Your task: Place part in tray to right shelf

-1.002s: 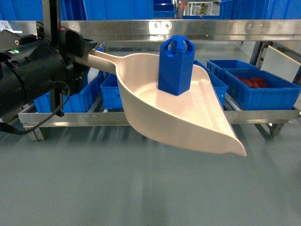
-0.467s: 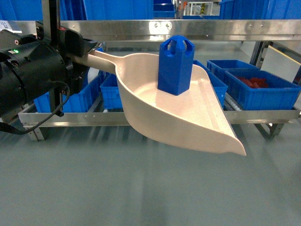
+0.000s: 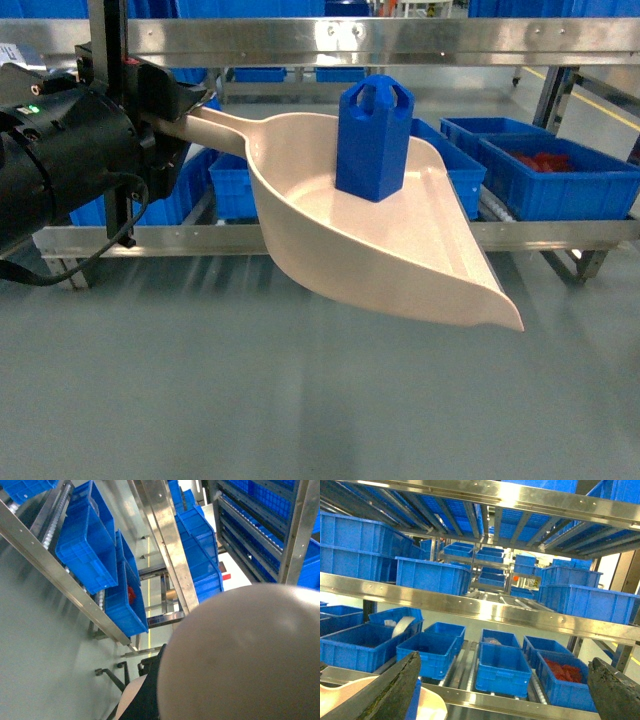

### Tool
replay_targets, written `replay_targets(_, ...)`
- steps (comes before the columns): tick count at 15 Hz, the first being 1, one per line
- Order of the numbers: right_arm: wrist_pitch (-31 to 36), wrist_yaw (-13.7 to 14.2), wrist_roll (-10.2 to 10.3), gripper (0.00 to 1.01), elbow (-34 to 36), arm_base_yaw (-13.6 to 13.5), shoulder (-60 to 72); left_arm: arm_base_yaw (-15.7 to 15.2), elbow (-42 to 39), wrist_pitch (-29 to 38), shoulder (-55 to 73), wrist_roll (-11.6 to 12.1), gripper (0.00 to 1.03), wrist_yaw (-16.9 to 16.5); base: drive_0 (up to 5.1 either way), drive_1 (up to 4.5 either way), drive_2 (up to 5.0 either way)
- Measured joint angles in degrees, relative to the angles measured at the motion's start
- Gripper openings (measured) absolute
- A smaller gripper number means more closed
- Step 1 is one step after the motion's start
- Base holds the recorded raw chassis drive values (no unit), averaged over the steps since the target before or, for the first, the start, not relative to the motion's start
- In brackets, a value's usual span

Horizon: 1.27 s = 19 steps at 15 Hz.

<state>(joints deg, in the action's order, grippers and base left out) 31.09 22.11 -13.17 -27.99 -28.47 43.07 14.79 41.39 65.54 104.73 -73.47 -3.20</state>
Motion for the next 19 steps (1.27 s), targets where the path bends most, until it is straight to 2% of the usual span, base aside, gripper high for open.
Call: replay_targets(19, -0.09, 0.00, 0.00, 0.98, 0.00, 0.00, 0.00, 0.00, -0.04, -0.13, 0.00, 0.02, 0.14, 0.00, 0.0, 0.00, 0.0)
